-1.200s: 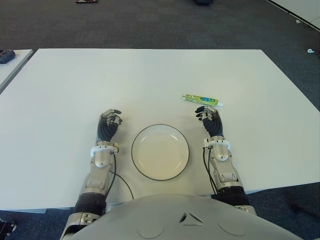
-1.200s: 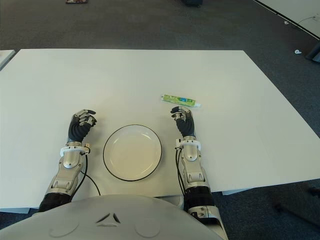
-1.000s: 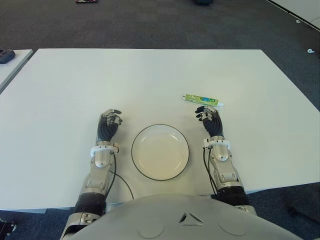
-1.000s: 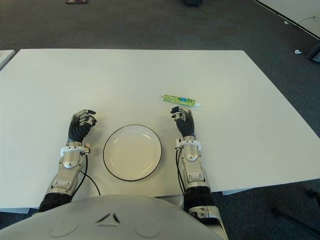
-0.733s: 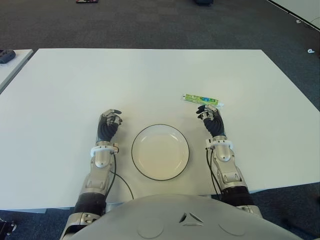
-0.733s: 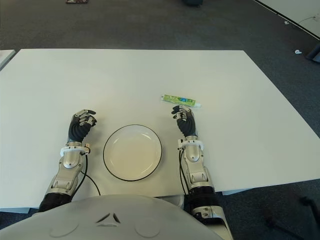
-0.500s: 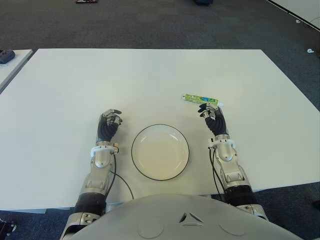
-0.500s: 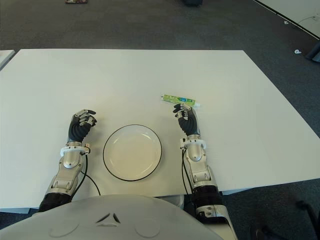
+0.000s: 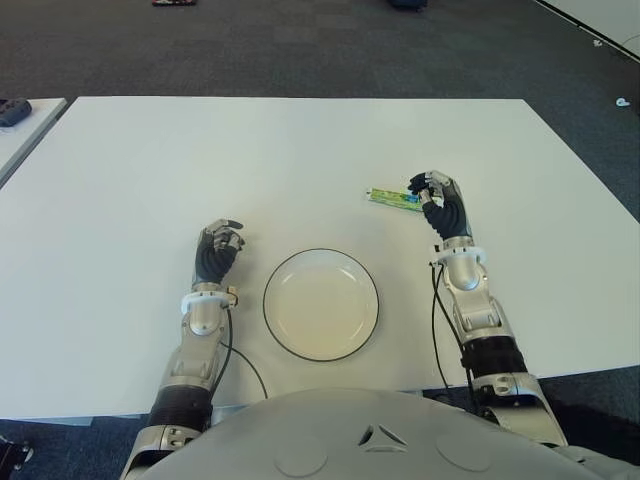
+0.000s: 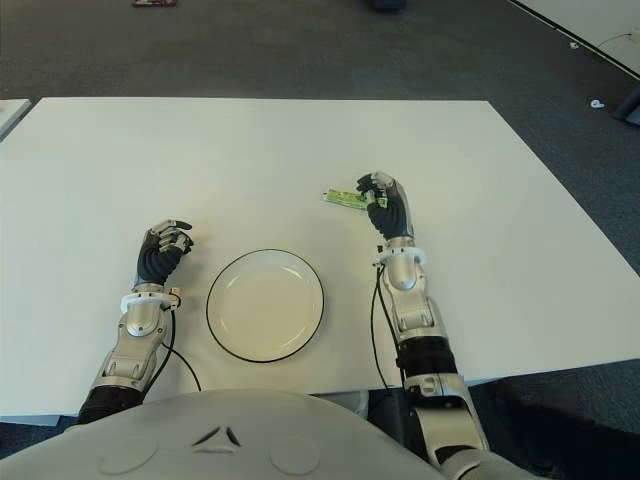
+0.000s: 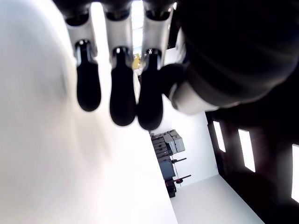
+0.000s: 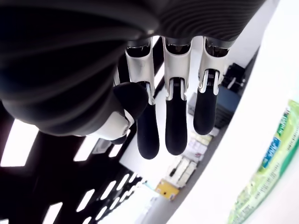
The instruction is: Put the toothpaste on the table into the plate.
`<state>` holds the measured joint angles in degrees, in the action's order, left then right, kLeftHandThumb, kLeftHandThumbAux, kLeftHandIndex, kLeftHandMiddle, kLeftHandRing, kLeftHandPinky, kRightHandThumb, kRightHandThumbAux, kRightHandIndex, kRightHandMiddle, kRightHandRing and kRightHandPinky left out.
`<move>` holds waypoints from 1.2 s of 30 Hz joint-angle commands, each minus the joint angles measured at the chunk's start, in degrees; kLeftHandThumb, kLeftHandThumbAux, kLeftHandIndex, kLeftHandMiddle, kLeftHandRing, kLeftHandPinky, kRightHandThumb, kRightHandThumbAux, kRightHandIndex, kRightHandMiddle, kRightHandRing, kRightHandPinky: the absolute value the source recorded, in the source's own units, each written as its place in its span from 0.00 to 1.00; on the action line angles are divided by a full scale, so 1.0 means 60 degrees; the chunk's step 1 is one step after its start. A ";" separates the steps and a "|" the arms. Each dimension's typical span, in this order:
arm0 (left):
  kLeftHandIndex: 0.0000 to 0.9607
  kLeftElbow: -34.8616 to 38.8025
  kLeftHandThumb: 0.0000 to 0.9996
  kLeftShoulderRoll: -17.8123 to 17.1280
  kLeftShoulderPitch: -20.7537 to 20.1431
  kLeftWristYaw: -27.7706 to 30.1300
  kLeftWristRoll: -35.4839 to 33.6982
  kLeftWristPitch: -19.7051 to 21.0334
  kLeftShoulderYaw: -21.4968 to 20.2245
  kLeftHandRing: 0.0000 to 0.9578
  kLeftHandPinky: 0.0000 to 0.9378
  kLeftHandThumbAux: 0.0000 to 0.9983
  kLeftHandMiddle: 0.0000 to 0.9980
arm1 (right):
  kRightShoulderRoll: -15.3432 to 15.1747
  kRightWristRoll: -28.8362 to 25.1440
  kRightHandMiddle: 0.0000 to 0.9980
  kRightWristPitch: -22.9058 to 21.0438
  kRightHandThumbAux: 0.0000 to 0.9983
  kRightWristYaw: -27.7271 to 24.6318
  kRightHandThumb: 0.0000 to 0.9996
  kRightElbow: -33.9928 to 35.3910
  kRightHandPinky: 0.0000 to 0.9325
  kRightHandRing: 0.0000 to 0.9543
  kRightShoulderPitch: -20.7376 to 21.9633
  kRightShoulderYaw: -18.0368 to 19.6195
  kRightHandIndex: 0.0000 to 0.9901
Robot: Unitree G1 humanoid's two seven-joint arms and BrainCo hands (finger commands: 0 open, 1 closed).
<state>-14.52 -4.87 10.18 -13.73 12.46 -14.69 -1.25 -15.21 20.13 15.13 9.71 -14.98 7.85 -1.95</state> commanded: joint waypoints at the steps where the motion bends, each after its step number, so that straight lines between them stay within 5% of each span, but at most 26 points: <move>1: 0.45 -0.0078 0.71 -0.0002 -0.0020 0.0013 0.0006 0.0064 -0.0006 0.65 0.59 0.72 0.62 | -0.0388 0.0375 0.33 0.0109 0.72 -0.0180 0.72 -0.0353 0.31 0.33 0.0507 -0.0238 0.41; 2: 0.45 -0.0089 0.71 0.0001 -0.0024 0.0013 -0.0007 0.0031 -0.0009 0.65 0.59 0.72 0.62 | -0.0485 0.0440 0.30 0.0036 0.72 -0.0308 0.71 -0.0396 0.29 0.30 0.0642 -0.0310 0.41; 5: 0.45 -0.0090 0.71 0.0017 -0.0018 0.0004 -0.0025 -0.0045 -0.0009 0.64 0.59 0.72 0.62 | -0.0736 0.0657 0.18 -0.0290 0.65 -0.0660 0.53 -0.0533 0.19 0.19 0.1034 -0.0515 0.21; 11: 0.45 0.0007 0.71 0.0034 0.0026 0.0016 -0.0036 0.0000 -0.0009 0.64 0.60 0.72 0.62 | -0.1121 0.1062 0.03 -0.1155 0.52 -0.1436 0.44 -0.0858 0.03 0.04 0.1778 -0.0882 0.02; 21: 0.45 0.0186 0.71 0.0079 0.0116 0.0045 -0.0094 0.0206 -0.0036 0.65 0.60 0.72 0.63 | -0.1565 0.2188 0.00 -0.2489 0.27 -0.2450 0.51 -0.2516 0.00 0.00 0.3684 -0.1917 0.00; 28: 0.45 0.0227 0.71 0.0138 0.0146 -0.0073 -0.0011 0.0255 -0.0012 0.65 0.57 0.72 0.63 | -0.1668 0.2407 0.00 -0.2413 0.23 -0.2852 0.57 -0.3815 0.00 0.00 0.4644 -0.2464 0.00; 36: 0.45 0.0114 0.71 0.0187 0.0115 -0.0168 -0.0062 -0.0021 -0.0115 0.66 0.61 0.72 0.64 | -0.1610 0.3165 0.00 -0.1760 0.22 -0.2721 0.57 -0.6684 0.00 0.00 0.6051 -0.3621 0.00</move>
<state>-13.45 -4.04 10.85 -13.84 12.32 -14.23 -1.44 -24.85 37.12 3.02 -6.55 -49.06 41.31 -21.20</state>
